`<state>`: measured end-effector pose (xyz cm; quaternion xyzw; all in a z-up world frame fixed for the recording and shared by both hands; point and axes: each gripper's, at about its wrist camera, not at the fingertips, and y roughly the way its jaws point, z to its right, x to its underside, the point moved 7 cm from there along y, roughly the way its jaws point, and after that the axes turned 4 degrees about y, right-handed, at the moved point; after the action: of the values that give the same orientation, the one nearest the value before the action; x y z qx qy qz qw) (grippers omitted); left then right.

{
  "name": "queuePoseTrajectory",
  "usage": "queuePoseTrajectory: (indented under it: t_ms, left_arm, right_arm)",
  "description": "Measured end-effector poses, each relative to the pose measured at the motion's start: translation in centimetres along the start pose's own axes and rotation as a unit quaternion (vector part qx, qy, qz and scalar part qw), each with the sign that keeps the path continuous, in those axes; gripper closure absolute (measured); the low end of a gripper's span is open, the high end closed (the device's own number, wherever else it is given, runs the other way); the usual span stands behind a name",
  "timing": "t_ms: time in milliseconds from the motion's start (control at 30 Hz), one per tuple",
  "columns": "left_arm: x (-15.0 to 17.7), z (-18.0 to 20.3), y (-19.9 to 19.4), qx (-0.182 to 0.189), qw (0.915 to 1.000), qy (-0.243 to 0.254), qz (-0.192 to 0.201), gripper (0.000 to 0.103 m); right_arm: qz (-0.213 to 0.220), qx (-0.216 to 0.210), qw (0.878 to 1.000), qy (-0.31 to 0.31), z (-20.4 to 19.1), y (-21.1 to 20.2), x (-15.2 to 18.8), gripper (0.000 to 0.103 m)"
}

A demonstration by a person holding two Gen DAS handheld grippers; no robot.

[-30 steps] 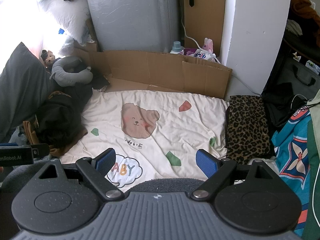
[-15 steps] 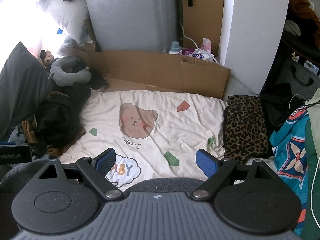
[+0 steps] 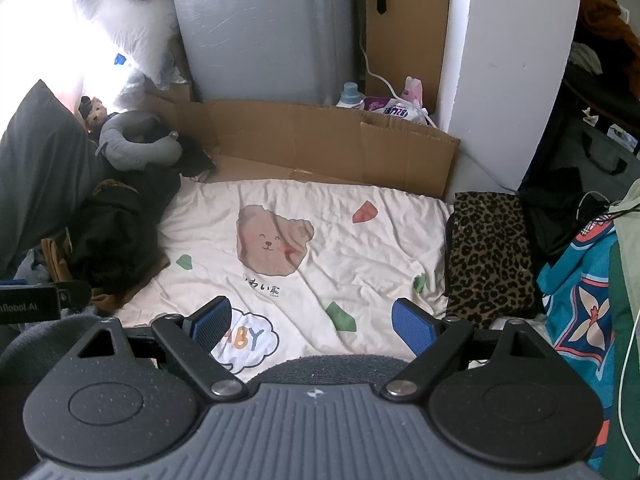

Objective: Fold clothes

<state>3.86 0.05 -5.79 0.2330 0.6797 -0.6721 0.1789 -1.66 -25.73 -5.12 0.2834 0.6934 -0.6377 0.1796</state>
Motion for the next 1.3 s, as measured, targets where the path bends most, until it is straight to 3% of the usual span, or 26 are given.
queuePoseTrajectory:
  t_ms: [867,1133,1300]
  left_arm:
    - [-0.01,0.21,-0.55,-0.002,0.9998,0.005,0.021,0.001]
    - [-0.1,-0.15,-0.64,0.014,0.9997,-0.001,0.019,0.001]
    - [-0.24,-0.65,-0.4,0.029,0.9994,-0.015,0.01,0.001]
  right_arm:
    - [-0.005,-0.007,1.0,0.007,0.07,0.29,-0.27,0.011]
    - [-0.008,-0.005,1.0,0.007,0.02,0.28,-0.26,0.011]
    - [-0.014,-0.028,0.999,0.026,0.37,0.19,-0.38,0.011]
